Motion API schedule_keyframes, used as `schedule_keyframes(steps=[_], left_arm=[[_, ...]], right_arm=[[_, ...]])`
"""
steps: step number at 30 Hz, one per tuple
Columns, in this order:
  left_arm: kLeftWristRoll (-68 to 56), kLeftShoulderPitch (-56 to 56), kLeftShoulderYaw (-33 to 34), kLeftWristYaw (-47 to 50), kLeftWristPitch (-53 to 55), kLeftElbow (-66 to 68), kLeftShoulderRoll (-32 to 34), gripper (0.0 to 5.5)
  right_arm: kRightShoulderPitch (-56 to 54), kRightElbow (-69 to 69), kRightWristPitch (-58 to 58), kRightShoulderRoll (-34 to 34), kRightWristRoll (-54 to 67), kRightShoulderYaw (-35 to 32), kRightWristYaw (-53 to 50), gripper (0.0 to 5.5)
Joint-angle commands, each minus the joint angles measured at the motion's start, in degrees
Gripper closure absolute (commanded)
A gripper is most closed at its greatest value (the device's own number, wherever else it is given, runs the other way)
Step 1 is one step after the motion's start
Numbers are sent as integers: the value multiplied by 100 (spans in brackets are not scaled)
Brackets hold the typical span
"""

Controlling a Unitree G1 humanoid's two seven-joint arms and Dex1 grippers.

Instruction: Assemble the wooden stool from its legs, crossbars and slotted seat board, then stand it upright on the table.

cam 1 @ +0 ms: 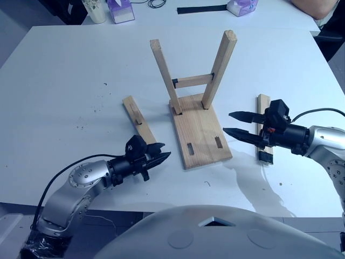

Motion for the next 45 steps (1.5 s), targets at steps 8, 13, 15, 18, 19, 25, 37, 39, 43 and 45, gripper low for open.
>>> schedule_keyframes(steps=[8, 13, 15, 18, 19, 25, 37, 39, 43, 45], left_arm=[[559, 268, 554, -912, -142, 633, 1101, 371], [489, 122, 1196, -1308, -211, 1044, 1481, 371], [481, -83, 1399, -1438, -243, 1264, 1587, 371], [215, -567, 1598, -1528, -61, 1400, 1572, 371], [76, -717, 1662, -1537, 52, 1379, 1539, 371], [-460, -1050, 1757, -1269, 783, 974, 1344, 371], [-354, -1038, 1469, -437, 1624, 756, 866, 203], [-284, -1092, 1367, -333, 1686, 750, 800, 203], [59, -1107, 1064, -100, 1647, 806, 745, 203], [304, -1163, 856, 28, 1565, 968, 673, 203]], right_arm=[[657, -442, -93, 167, -70, -209, -381, 286], [944, -588, -148, 185, -72, -323, -499, 286], [999, -620, -164, 201, -78, -338, -545, 286], [1034, -639, -187, 224, -107, -318, -589, 286], [1025, -637, -195, 222, -121, -296, -592, 286], [935, -577, -214, 174, -171, -223, -560, 286], [952, -517, -261, 128, -330, -154, -470, 286], [968, -521, -275, 143, -367, -125, -482, 286], [940, -515, -286, 150, -394, -71, -484, 286], [907, -505, -282, 151, -396, -45, -477, 286]])
